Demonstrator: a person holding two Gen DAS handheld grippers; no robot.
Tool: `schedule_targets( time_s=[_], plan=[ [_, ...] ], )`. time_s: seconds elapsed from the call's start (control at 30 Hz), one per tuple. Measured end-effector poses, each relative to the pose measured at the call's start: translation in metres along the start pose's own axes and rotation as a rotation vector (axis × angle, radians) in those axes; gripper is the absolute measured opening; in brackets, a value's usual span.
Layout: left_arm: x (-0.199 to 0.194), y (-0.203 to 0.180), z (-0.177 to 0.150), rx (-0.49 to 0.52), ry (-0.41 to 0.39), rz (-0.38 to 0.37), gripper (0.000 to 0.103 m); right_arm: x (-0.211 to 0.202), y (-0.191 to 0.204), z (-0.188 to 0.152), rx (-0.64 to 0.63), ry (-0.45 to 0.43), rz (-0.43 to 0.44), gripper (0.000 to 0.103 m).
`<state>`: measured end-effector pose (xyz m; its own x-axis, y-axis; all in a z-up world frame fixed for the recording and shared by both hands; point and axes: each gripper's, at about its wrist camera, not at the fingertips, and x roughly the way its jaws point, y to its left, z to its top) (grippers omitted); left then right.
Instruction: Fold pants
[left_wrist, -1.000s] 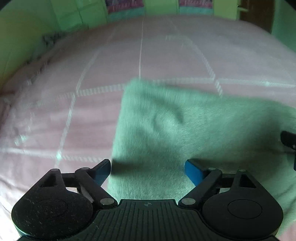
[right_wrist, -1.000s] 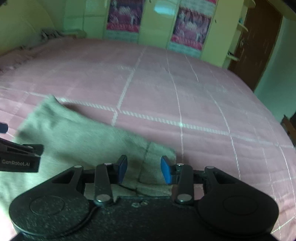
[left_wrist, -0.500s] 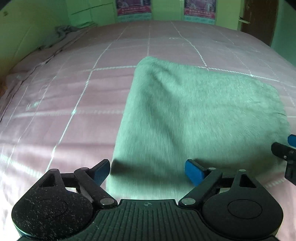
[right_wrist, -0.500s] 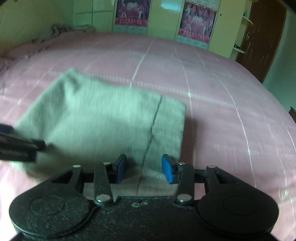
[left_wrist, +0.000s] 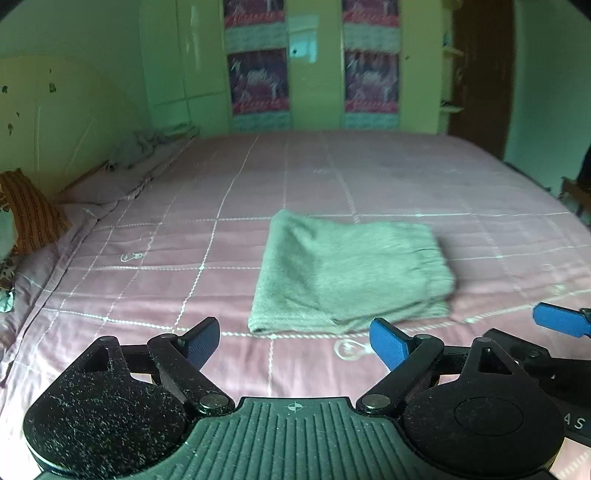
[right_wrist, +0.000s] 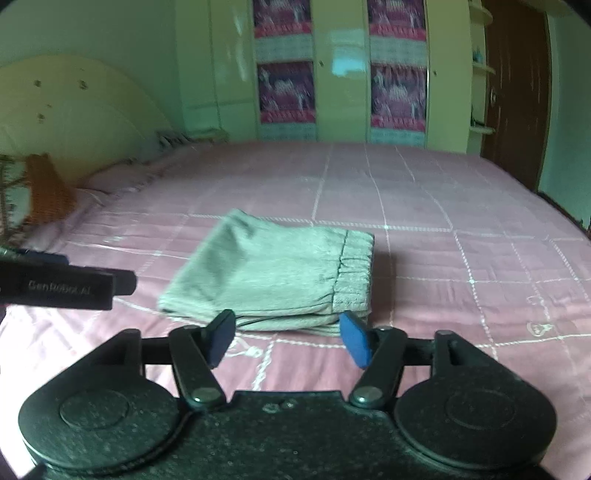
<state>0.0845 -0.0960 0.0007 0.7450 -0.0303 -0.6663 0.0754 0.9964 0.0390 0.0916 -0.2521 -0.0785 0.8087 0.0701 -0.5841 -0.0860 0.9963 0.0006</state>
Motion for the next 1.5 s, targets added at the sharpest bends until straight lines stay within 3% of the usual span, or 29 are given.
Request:
schedule_targets(
  time_s=[0.27,0.37,0.53,0.8,0.93,1.5],
  plan=[
    [-0.059,-0.003,-0.036,0.041,-0.039,0.119,0.088,-0.078,0.013,-0.013,0.036,-0.089,-0.031,0.076],
    [-0.074,-0.004,-0.042,0.041,-0.045,0.096,0.089,-0.089,0.013,-0.018,0.084,-0.101,-0.021,0.079],
    [-0.094,-0.004,-0.047,0.013,-0.072,0.067,0.103,-0.105,0.019,-0.027,0.107,-0.118,-0.028,0.082],
    [-0.098,-0.003,-0.049,-0.018,-0.055,0.037,0.103,-0.112,0.020,-0.030,0.123,-0.132,-0.045,0.084],
    [-0.094,-0.004,-0.048,-0.018,-0.034,0.035,0.103,-0.110,0.021,-0.028,0.126,-0.140,-0.058,0.090],
    [-0.083,0.005,-0.045,-0.052,-0.009,0.042,0.103,-0.106,0.025,-0.026,0.136,-0.147,-0.062,0.093]
  ],
)
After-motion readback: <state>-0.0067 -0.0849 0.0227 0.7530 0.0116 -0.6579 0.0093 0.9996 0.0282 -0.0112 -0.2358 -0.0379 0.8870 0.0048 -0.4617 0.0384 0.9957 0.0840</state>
